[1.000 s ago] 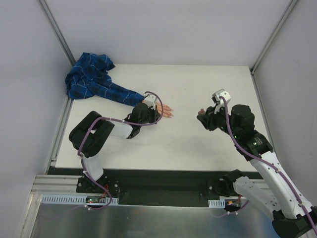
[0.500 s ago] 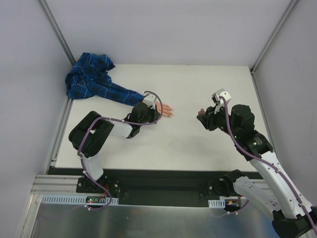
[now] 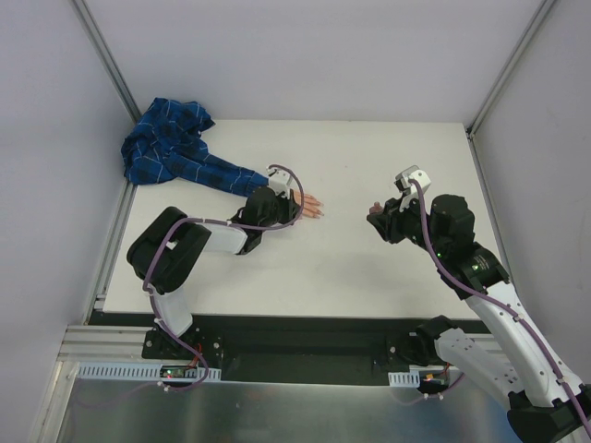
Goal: Paint the nails
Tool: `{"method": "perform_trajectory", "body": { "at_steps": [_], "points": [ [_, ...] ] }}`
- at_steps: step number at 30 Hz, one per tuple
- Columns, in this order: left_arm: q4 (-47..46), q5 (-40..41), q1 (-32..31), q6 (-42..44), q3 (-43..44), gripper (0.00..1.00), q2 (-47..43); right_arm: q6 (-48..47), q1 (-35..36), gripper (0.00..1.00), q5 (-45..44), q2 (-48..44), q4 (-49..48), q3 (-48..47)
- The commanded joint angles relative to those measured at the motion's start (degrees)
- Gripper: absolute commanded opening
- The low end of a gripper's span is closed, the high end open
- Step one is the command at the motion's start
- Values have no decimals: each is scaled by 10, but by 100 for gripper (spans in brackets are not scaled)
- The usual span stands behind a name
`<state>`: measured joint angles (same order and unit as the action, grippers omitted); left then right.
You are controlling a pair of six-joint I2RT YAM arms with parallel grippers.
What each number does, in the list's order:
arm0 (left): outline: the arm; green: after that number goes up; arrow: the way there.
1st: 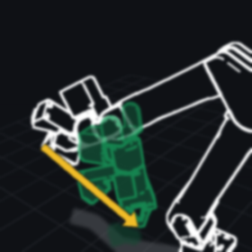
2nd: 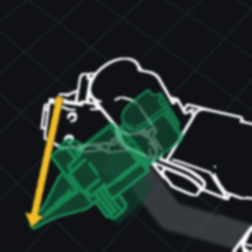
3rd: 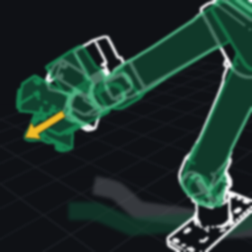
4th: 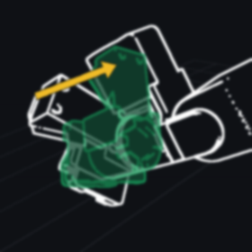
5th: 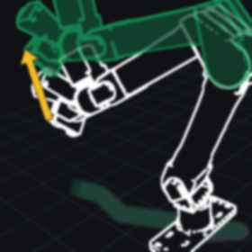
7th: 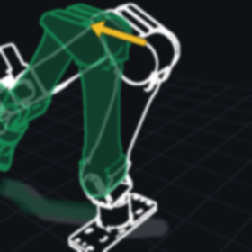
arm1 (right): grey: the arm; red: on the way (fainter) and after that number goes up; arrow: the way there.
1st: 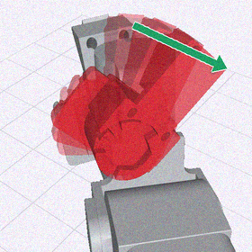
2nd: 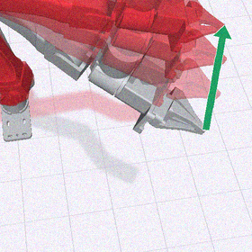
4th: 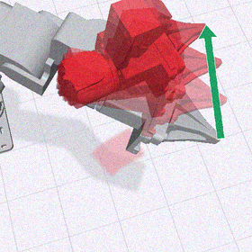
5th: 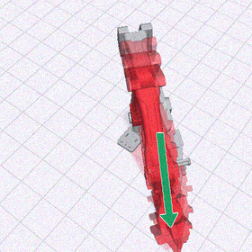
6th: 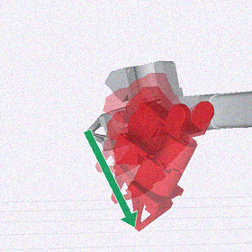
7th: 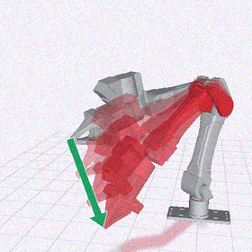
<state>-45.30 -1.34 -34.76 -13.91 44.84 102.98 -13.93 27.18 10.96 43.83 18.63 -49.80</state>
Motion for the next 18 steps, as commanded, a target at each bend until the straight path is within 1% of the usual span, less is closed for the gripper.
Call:
{"method": "perform_trajectory", "body": {
  "at_steps": [1,6,13,18],
  "points": [
    [-21,-14,7,-11,27,0,5,7,-3,0,7,-4,-33,1],
    [-19,-15,7,-21,30,0,9,8,-4,0,7,-4,-34,1],
    [-20,-3,7,-15,-9,0,-19,8,-3,0,7,-6,-33,1],
    [-13,4,9,-11,-15,0,-25,8,-3,0,7,-5,-35,0]
  ]
}}
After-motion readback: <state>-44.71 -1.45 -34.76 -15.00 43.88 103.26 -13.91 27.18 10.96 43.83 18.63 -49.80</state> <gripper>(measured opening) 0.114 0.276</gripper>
